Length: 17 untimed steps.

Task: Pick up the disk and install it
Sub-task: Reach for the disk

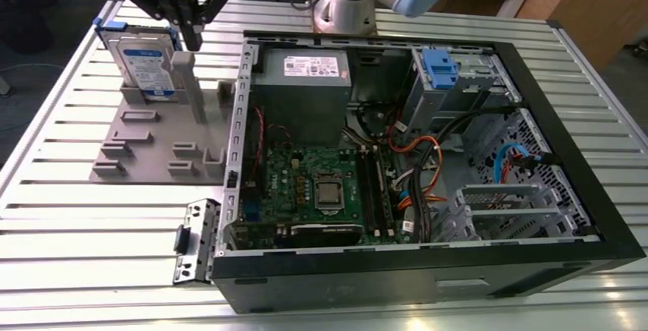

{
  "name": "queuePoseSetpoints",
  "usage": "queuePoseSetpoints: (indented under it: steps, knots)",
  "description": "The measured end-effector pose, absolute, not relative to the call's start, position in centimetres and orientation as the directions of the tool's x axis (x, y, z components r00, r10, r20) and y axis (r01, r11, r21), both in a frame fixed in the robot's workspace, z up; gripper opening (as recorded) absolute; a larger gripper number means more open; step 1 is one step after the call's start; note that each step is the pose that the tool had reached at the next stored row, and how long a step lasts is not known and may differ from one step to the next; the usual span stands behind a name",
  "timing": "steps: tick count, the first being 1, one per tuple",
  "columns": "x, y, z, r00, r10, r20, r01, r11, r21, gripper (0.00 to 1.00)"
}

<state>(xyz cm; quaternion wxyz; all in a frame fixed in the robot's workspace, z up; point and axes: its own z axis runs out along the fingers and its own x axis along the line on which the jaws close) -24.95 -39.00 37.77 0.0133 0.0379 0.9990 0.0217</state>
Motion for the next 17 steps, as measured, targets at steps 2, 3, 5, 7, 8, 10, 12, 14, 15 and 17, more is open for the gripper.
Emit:
queuePoseSetpoints:
  steps: [2,3,5,7,8,10,12,14,15,17]
  knots:
    - [-25.1,-39.0,37.7,-0.997,0.076,-0.025,0.075,0.996,0.044,0.1]
    - [-25.2,-39.0,37.7,-0.997,0.076,-0.025,0.075,0.996,0.044,0.1]
    - [-25.4,-39.0,37.7,-0.997,0.076,-0.025,0.075,0.996,0.044,0.1]
    - [-25.5,-39.0,37.6,-0.997,0.076,-0.025,0.075,0.996,0.044,0.1]
    - [-25.6,-39.0,37.6,-0.997,0.076,-0.025,0.075,0.996,0.044,0.1]
    - [-25.8,-39.0,37.6,-0.997,0.076,-0.025,0.075,0.996,0.044,0.1]
    - [-25.9,-38.9,37.5,-0.997,0.076,-0.025,0.075,0.996,0.044,0.1]
    - [-26.1,-38.9,37.5,-0.997,0.076,-0.025,0.075,0.996,0.044,0.1]
    - [-26.2,-38.9,37.4,-0.997,0.076,-0.025,0.075,0.996,0.044,0.1]
    - [-26.4,-38.9,37.4,-0.997,0.076,-0.025,0.075,0.996,0.044,0.1]
